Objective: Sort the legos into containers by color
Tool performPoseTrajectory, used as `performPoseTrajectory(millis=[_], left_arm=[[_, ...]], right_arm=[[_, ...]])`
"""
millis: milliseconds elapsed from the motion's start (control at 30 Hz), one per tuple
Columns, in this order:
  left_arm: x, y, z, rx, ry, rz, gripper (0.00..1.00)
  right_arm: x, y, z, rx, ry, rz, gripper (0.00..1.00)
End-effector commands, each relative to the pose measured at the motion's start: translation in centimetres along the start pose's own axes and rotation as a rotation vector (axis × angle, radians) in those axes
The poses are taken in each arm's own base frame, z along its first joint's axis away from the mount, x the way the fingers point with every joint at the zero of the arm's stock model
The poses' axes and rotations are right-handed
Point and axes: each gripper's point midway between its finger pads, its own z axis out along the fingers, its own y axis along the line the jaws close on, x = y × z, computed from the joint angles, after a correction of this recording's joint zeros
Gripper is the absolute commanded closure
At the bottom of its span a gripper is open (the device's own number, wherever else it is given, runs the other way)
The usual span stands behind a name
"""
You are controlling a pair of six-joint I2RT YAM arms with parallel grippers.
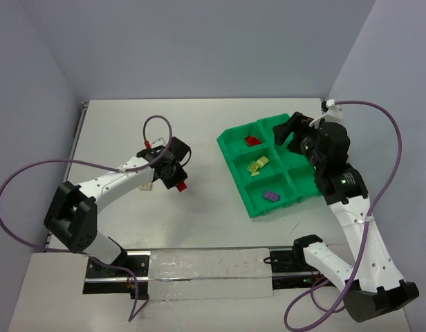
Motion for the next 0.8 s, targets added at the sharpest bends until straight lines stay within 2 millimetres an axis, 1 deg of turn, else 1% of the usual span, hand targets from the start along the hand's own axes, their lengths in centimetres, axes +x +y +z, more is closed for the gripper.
performPoseTrajectory(millis=[0,67,133,200,267,300,367,433,467,500,567,600,633,667,700,767], left_arm=[[-2.5,-8.3,-1.0,0.191,-0.006,0.106,1.00],[-3.8,-12.9,-1.2,0.261,0.001,0.147,1.00],[-4.1,-15.5,-1.3,0.303,0.021,0.182,1.00],[-5.1,-19.9,-1.0,0.370,0.024,0.214,0.99],[-5.6,-23.2,-1.0,0.443,0.028,0.241,0.98],[-6.2,-24.8,-2.0,0.493,0.018,0.245,0.97],[-5.9,-25.9,-0.1,0.494,0.040,0.247,0.96],[-5.8,-27.4,0.5,0.542,0.060,0.240,0.94],[-5.1,-28.0,1.0,0.576,0.099,0.236,0.92],[-4.9,-28.6,0.8,0.609,0.112,0.233,0.92],[-4.2,-29.7,2.0,0.654,0.141,0.212,0.88],[-4.4,-30.4,2.0,0.682,0.137,0.192,0.86],[-4.1,-30.5,2.4,0.687,0.153,0.182,0.83],[-3.9,-31.0,2.6,0.706,0.163,0.173,0.71],[-3.8,-31.6,2.7,0.732,0.171,0.164,0.56],[-3.6,-32.0,3.0,0.747,0.184,0.164,0.32]], right_arm=[[-2.0,0.3,-1.0,-0.004,-0.088,-0.009,0.19],[-2.1,-0.2,-1.3,0.014,-0.099,-0.019,0.19],[-2.2,-0.4,-1.5,0.028,-0.104,-0.026,0.19],[-2.3,-0.7,-1.8,0.042,-0.105,-0.036,0.19],[-2.3,-1.0,-2.0,0.054,-0.106,-0.043,0.19],[-2.3,-1.1,-2.0,0.059,-0.106,-0.047,0.19],[-2.2,-1.3,-1.9,0.068,-0.100,-0.055,0.18],[-1.9,-1.5,-1.8,0.078,-0.086,-0.061,0.18],[-1.8,-1.5,-1.7,0.080,-0.082,-0.063,0.18],[-1.8,-1.5,-1.7,0.080,-0.082,-0.065,0.18],[-1.7,-1.7,-1.7,0.083,-0.082,-0.065,0.18],[-1.7,-1.7,-1.7,0.083,-0.082,-0.066,0.18],[-1.6,-1.7,-1.6,0.085,-0.081,-0.067,0.18],[-1.6,-1.7,-1.5,0.086,-0.075,-0.070,0.18],[-1.5,-1.7,-1.4,0.087,-0.069,-0.075,0.18],[-1.5,-1.7,-1.4,0.086,-0.066,-0.079,0.18]])
